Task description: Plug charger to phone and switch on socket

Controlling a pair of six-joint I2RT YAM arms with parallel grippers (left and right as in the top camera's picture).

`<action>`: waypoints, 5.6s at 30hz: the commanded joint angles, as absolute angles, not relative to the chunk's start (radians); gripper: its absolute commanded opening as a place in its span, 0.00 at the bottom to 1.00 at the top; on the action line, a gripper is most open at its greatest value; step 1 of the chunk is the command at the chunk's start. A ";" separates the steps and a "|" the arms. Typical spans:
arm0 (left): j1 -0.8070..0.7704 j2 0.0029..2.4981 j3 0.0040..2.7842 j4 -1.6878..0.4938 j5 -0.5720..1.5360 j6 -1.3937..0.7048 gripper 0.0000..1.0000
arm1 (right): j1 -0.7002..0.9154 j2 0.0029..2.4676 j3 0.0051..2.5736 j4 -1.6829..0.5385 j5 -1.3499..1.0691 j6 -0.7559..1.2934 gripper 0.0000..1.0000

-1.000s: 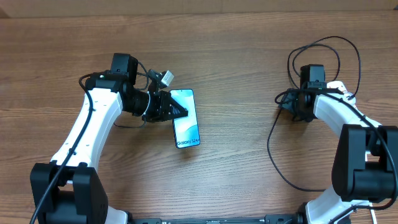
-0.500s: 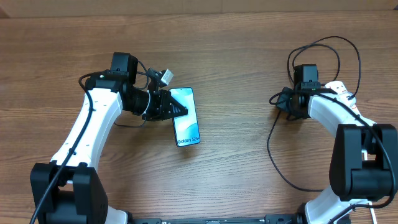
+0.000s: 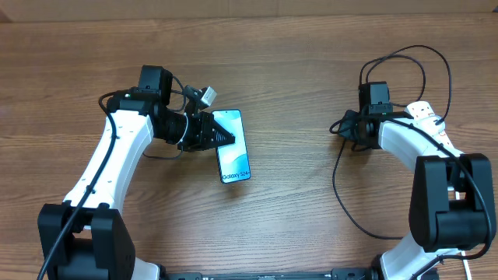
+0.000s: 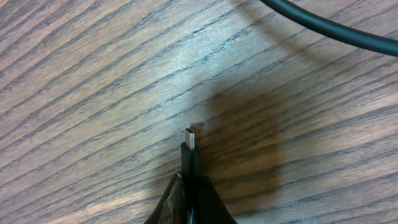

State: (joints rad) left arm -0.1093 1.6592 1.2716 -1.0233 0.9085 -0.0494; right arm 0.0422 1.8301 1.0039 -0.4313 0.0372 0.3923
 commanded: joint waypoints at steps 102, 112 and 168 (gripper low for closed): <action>-0.059 1.649 1.289 -0.434 1.520 -0.377 0.04 | 0.373 1.481 0.988 -0.390 -1.363 0.213 0.04; -0.059 1.649 1.289 -0.441 1.520 -0.377 0.04 | 0.373 1.481 0.989 -0.334 -1.360 0.213 0.04; -0.060 1.649 1.289 -0.448 1.508 -0.393 0.04 | 0.331 1.481 0.989 -0.331 -1.325 0.236 0.04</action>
